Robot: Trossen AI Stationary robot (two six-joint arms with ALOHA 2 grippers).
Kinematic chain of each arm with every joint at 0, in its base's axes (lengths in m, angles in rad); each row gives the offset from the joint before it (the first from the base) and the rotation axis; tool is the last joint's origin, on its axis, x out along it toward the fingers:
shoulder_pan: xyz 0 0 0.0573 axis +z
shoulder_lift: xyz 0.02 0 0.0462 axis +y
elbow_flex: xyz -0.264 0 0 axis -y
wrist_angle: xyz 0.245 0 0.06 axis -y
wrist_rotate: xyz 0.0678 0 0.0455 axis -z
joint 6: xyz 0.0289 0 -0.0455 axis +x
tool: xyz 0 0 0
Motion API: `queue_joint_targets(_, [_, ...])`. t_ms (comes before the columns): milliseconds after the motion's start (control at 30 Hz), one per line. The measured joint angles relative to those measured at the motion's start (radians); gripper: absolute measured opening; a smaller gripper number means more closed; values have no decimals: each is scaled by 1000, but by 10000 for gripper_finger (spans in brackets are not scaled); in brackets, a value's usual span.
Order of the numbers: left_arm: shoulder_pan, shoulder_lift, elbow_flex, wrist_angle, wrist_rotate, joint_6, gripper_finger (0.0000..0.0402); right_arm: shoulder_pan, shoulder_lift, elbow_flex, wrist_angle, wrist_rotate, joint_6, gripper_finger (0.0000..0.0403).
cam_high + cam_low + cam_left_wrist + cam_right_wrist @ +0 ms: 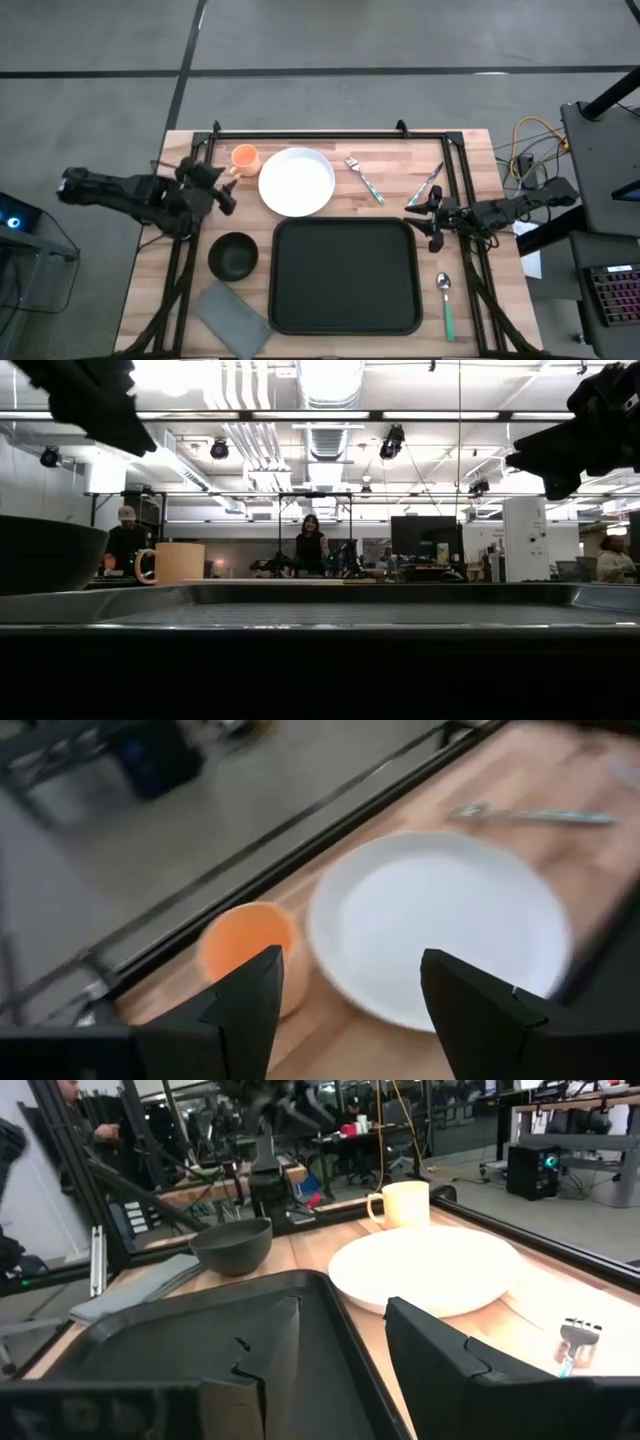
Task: Set up tray
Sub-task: Put the yellow mug on the black tray
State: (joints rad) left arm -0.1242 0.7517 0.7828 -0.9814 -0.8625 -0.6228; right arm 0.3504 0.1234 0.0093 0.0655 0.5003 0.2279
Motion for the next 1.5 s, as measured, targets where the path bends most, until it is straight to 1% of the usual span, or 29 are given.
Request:
queue_joint_targets(67, [120,42,52,2,79,67,217,0,13,0,0,0,0,136])
queue_joint_targets(167, [309,111,94,36,183,189,217,0,27,0,1,0,0,132])
queue_joint_targets(300, [554,229,102,129,370,315,217,0,38,0,1,-5,17,130])
queue_joint_targets(400, [699,325,100,205,497,358,217,0,48,0,0,-14,53,132])
queue_joint_targets(433, [735,357,101,227,516,360,217,0,52,0,-1,-16,62,132])
queue_joint_targets(500, [786,418,100,241,522,377,217,0,63,0,-1,-36,66,134])
queue_joint_targets(600, [807,479,103,255,524,424,217,1,84,0,-4,-82,69,134])
queue_joint_targets(733, [800,513,107,251,532,460,217,1,118,0,-6,-92,70,128])
queue_joint_targets(900, [790,504,123,253,570,453,217,1,161,0,-5,-91,81,123])
queue_joint_targets(1100, [790,506,114,259,674,406,217,1,208,0,-6,-90,112,125])
queue_joint_targets(1300, [790,506,96,243,679,378,217,1,237,0,-5,-90,113,120])
queue_joint_targets(1500, [792,509,86,242,678,378,217,1,238,0,-3,-90,113,113])
